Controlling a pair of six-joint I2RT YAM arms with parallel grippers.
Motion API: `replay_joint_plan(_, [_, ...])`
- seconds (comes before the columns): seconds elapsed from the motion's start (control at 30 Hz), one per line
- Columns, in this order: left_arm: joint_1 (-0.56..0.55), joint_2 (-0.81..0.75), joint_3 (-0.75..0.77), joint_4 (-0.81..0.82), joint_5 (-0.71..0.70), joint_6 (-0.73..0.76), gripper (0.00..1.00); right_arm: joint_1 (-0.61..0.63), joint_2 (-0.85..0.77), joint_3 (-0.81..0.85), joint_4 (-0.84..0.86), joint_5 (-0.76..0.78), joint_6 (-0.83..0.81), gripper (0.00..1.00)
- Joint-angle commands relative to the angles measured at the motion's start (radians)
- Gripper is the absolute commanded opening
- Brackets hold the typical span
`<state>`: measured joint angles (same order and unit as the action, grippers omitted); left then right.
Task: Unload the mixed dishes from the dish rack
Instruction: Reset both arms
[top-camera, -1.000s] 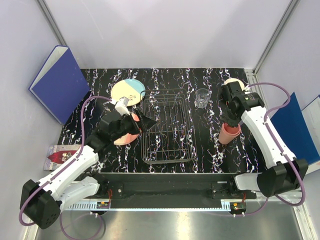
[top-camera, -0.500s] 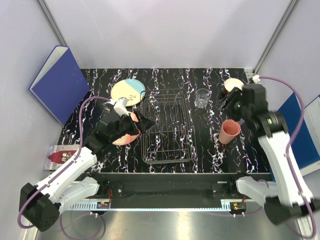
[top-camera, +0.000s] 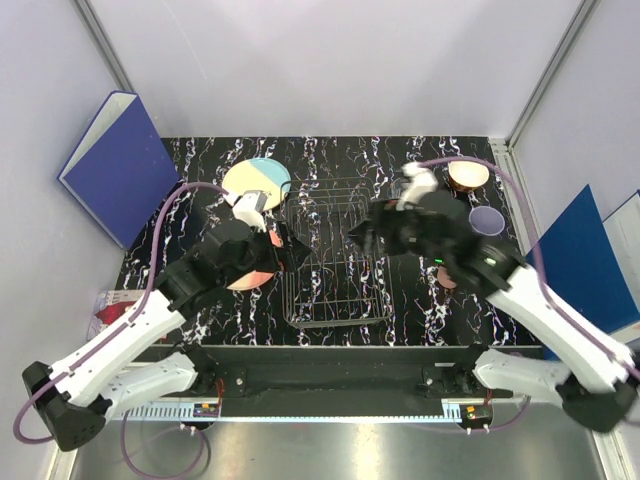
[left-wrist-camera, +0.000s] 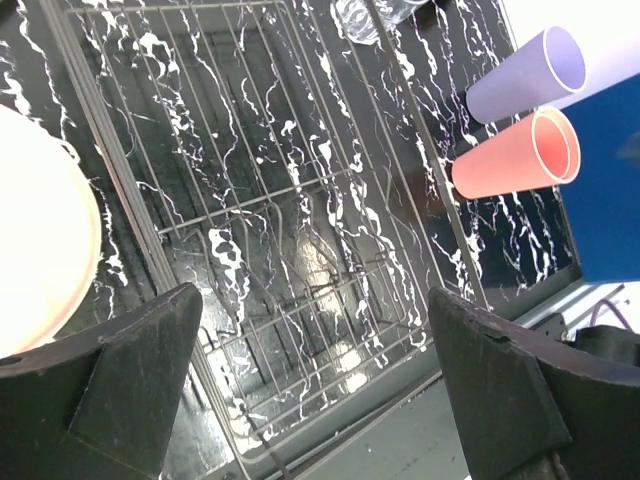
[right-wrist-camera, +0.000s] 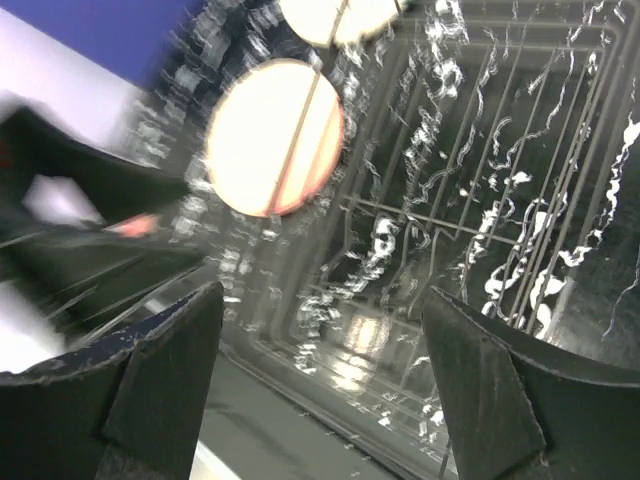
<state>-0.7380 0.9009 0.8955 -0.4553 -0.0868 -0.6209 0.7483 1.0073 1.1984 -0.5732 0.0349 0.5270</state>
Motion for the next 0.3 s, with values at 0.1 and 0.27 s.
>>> replay_joint_plan(0.1, [-0.084, -0.042, 0.077, -0.141, -0.215, 0.021, 0.99, 0.229, 0.18, 0.099, 0.107, 0.37, -0.111, 0.88])
replay_joint_plan(0.27, [-0.089, -0.062, 0.057, -0.166, -0.238, 0.015, 0.99, 0.356, 0.25, 0.105, 0.125, 0.512, -0.143, 0.88])
